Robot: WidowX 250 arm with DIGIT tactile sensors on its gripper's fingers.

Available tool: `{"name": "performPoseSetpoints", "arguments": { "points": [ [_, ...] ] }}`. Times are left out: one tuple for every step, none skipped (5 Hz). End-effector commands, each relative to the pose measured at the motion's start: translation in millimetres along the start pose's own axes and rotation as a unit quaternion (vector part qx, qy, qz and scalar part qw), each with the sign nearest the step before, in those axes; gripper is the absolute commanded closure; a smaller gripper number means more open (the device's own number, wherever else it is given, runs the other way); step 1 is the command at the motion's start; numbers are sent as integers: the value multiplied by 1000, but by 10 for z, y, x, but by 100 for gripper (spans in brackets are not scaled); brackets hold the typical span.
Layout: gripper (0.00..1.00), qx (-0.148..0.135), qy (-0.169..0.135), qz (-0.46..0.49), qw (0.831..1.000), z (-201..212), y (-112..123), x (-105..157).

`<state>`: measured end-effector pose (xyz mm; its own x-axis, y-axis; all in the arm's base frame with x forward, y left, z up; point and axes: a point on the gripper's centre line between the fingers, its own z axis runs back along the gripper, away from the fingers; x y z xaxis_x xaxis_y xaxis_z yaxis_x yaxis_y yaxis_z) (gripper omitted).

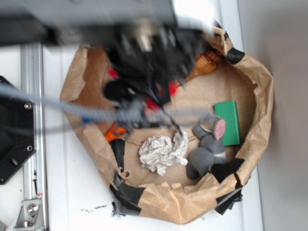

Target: Grab the red paper.

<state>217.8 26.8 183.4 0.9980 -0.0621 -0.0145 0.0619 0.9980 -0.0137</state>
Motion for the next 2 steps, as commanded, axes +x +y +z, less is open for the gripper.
{"name": "performPoseSetpoints", "arguments": {
  "points": [
    [100, 26, -29, 103, 994, 333, 63, 23],
    [100, 25, -26, 105, 994, 242, 84, 166]
  ]
}}
